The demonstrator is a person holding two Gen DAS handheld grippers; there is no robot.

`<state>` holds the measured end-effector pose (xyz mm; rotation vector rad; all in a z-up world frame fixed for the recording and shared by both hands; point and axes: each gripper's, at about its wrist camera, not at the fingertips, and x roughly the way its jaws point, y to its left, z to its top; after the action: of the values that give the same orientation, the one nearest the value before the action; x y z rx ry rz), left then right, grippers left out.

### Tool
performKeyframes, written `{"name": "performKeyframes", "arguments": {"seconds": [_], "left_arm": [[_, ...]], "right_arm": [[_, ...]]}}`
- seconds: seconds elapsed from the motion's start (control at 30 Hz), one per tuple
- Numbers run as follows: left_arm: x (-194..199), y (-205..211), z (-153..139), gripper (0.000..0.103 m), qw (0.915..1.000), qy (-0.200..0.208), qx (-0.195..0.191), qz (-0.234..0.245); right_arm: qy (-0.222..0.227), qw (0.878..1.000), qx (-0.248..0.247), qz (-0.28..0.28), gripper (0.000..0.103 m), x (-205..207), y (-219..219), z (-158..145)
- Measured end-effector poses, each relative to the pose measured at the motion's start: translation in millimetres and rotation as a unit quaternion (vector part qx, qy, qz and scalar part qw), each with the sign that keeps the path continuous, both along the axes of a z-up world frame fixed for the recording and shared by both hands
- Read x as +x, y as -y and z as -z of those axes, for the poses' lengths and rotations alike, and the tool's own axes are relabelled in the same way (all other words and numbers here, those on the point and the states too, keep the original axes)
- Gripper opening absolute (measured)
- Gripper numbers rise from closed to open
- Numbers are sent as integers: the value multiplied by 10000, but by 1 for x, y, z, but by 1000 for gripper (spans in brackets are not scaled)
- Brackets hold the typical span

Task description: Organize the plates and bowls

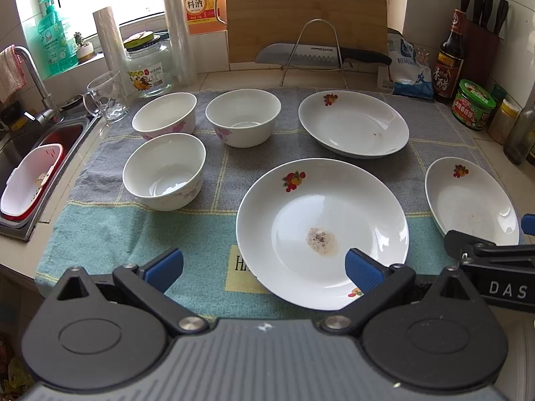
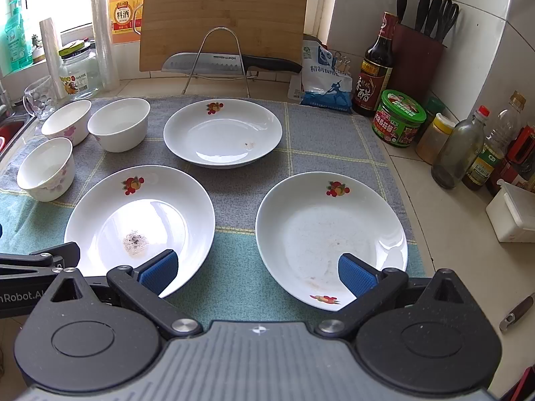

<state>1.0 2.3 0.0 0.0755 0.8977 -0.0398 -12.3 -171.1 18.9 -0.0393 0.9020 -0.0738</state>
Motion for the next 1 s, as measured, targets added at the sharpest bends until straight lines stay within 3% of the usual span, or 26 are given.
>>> {"name": "performKeyframes", "arguments": {"seconds": [1.0], "left_arm": [[-1, -5, -4, 102, 10000, 69, -42, 46]], "right_arm": [[65, 9999, -75, 28, 103, -3, -3, -6]]}}
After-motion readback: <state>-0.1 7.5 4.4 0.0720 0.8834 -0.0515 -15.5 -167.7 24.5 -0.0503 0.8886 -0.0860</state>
